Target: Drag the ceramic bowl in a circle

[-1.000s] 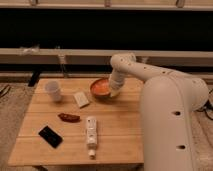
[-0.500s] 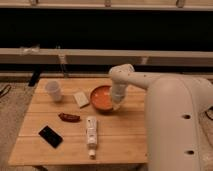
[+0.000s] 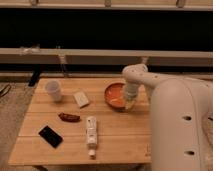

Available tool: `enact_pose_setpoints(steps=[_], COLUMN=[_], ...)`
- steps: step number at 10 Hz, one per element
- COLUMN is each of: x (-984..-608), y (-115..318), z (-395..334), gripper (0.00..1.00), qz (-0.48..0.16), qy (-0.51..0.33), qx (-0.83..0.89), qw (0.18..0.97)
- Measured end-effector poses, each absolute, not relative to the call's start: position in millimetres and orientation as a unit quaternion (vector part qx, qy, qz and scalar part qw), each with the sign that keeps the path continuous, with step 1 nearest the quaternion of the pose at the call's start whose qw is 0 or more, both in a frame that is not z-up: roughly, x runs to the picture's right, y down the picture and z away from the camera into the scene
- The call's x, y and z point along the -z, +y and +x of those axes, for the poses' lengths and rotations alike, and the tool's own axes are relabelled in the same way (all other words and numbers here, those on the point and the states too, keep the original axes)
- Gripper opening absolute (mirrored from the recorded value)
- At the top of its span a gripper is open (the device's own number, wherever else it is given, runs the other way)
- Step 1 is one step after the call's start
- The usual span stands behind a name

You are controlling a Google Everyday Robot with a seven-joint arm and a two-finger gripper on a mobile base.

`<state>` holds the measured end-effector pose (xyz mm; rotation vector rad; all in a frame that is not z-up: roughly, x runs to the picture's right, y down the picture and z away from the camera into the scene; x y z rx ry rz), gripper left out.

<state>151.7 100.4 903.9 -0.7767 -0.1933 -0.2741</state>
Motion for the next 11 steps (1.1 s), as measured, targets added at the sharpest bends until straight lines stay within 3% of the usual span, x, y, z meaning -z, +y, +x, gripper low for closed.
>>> enact_pose_setpoints(steps=[5, 11], x=[-924.6, -937.0], y=[54.7, 15.7], z=[166.1, 77.8], gripper=[0.0, 0.0], qz=[-0.352, -0.324], qy=[-0.051, -0.061], qx=[0.134, 0.236], qw=[0.925, 0.914])
